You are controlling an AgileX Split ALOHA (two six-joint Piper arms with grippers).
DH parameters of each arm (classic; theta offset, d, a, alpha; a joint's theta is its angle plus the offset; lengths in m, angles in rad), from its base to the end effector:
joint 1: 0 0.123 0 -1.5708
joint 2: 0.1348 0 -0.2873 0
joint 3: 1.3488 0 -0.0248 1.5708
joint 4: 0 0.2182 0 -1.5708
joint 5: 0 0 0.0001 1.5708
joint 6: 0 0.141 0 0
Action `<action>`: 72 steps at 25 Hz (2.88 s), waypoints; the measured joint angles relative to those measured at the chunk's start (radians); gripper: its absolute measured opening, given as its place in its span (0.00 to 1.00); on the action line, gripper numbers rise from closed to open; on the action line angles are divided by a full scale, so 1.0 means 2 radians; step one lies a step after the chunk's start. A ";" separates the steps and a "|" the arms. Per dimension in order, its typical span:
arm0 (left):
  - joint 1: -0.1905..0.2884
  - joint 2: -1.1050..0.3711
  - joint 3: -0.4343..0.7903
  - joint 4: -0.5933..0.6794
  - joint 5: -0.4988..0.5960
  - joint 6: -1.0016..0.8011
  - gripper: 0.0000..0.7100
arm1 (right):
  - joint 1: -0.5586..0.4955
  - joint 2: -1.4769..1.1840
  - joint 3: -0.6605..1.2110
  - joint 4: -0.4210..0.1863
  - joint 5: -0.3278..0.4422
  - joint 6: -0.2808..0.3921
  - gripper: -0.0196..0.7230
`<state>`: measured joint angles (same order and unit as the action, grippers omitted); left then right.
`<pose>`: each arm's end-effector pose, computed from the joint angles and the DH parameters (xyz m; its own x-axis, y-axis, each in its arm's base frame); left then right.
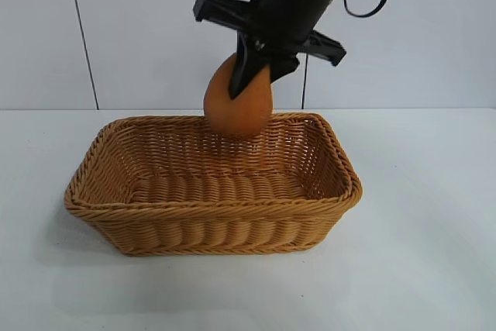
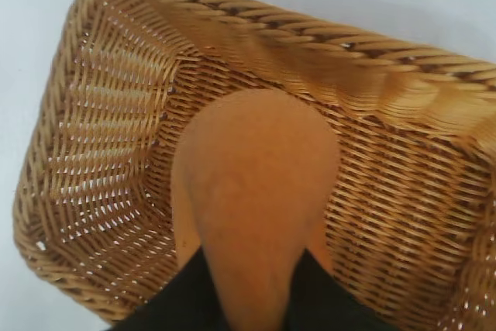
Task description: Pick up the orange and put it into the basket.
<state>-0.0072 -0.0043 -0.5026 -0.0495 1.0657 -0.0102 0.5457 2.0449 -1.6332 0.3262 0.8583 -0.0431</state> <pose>0.0075 -0.0062 0.2391 -0.4551 -0.0309 -0.8899 0.0302 0.9983 -0.0501 0.3533 0.2545 0.1874 -0.8723 -0.3326 -0.3584 -0.4423 0.8492 0.2885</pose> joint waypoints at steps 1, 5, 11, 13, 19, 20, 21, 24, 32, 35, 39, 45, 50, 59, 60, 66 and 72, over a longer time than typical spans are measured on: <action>0.000 0.000 0.000 0.000 0.000 0.000 0.82 | 0.003 0.008 0.000 0.000 -0.006 0.000 0.09; 0.000 0.000 0.000 0.000 0.000 0.000 0.82 | 0.017 0.048 0.000 -0.001 -0.029 0.000 0.09; 0.000 0.000 0.000 0.000 0.000 0.000 0.82 | 0.028 0.076 0.000 -0.001 -0.035 0.000 0.20; 0.000 0.000 0.000 0.000 0.000 0.000 0.82 | 0.028 0.076 0.000 -0.001 -0.031 0.000 0.45; 0.000 0.000 0.000 0.000 0.000 0.000 0.82 | 0.028 0.070 -0.034 -0.025 0.019 0.006 0.93; 0.000 0.000 0.000 0.000 0.000 0.000 0.82 | 0.028 0.067 -0.051 -0.035 0.035 0.011 0.94; 0.000 0.000 0.000 0.000 0.000 0.000 0.82 | 0.028 0.065 -0.072 -0.049 0.056 0.015 0.95; 0.000 0.000 0.000 0.000 0.000 0.000 0.82 | 0.028 0.062 -0.140 -0.101 0.130 0.033 0.95; 0.000 0.000 0.000 0.000 0.000 0.000 0.82 | 0.022 0.055 -0.241 -0.214 0.173 0.077 0.96; 0.000 0.000 0.000 0.000 0.000 0.000 0.82 | -0.005 0.056 -0.239 -0.216 0.175 0.077 0.96; 0.000 0.000 0.000 0.000 0.000 0.000 0.82 | -0.077 0.057 -0.239 -0.218 0.176 0.075 0.96; 0.000 0.000 0.000 0.000 0.000 0.000 0.82 | -0.201 0.057 -0.239 -0.215 0.176 0.074 0.96; 0.000 0.000 0.000 0.000 0.000 0.000 0.82 | -0.265 0.057 -0.238 -0.163 0.176 0.064 0.96; 0.000 0.000 0.000 0.000 0.000 0.000 0.82 | -0.268 -0.034 -0.078 -0.177 0.176 0.046 0.96; 0.000 0.000 0.000 0.000 -0.001 0.000 0.82 | -0.268 -0.053 -0.047 -0.179 0.176 0.044 0.95; 0.000 0.000 0.000 0.000 -0.001 0.000 0.82 | -0.268 -0.192 0.146 -0.168 0.179 0.031 0.95; 0.000 0.000 0.000 0.000 -0.001 0.000 0.82 | -0.268 -0.376 0.321 -0.158 0.181 0.026 0.95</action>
<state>-0.0072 -0.0043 -0.5026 -0.0495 1.0646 -0.0100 0.0094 1.2933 -0.9905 0.0110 1.2197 0.0085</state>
